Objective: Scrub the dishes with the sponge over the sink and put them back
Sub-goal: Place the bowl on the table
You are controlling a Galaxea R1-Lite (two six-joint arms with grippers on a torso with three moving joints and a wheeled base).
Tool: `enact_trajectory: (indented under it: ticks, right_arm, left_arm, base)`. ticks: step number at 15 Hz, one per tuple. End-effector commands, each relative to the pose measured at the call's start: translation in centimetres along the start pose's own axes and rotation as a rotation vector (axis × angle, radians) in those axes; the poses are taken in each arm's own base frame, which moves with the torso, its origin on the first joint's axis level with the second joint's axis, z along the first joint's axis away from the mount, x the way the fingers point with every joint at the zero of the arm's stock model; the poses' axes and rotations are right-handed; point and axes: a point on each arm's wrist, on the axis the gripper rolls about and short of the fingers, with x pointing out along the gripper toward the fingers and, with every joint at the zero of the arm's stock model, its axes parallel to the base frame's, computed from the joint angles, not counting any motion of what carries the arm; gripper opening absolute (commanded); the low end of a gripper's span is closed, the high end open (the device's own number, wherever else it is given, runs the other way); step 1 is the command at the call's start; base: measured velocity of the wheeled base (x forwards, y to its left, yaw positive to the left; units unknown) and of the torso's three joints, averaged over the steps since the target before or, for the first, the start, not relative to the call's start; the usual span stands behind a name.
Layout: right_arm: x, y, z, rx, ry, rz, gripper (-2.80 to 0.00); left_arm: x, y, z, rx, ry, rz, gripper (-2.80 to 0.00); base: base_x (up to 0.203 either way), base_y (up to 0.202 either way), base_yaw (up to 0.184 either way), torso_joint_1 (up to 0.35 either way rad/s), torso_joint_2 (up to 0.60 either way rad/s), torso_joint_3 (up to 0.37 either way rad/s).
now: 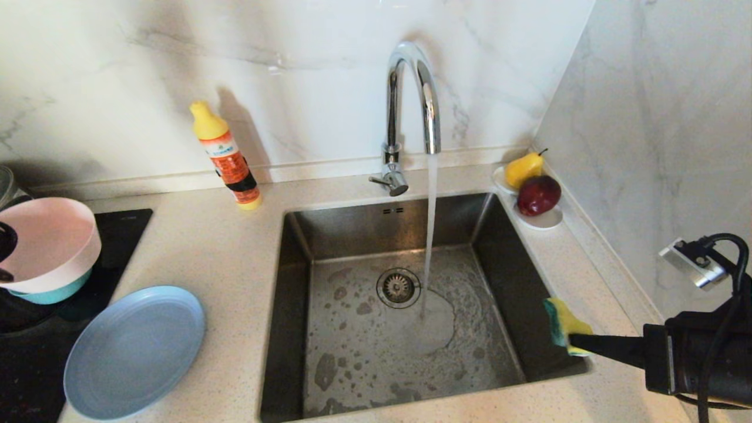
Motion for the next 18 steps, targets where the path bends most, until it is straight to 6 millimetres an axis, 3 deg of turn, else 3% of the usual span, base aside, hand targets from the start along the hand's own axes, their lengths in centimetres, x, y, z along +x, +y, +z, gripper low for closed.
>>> enact_trajectory:
  ticks: [1, 6, 13, 18]
  right_arm:
    - [0.8, -0.2, 0.0, 0.008, 0.018, -0.007, -2.8]
    - [2.0, -0.8, -0.3, 0.021, 0.045, -0.003, -2.8]
    - [2.5, -1.2, -0.5, 0.026, 0.047, -0.006, -2.8]
    - [2.5, -1.1, -0.4, 0.026, 0.038, -0.005, -2.8]
  left_arm:
    - [5.2, 2.8, 1.6, -0.112, 0.105, 0.161, -2.8]
    - [9.1, 7.0, 3.8, -0.208, 0.117, 0.245, -2.8]
    - [12.8, 10.6, 5.0, -0.258, 0.14, 0.326, -2.8]
    - [14.8, 11.6, 5.5, -0.269, 0.139, 0.328, -2.8]
  base:
    - [0.0, 0.0, 0.0, 0.0, 0.0, 0.0]
    - [0.0, 0.0, 0.0, 0.0, 0.0, 0.0]
    - [0.0, 0.0, 0.0, 0.0, 0.0, 0.0]
    - [0.0, 0.0, 0.0, 0.0, 0.0, 0.0]
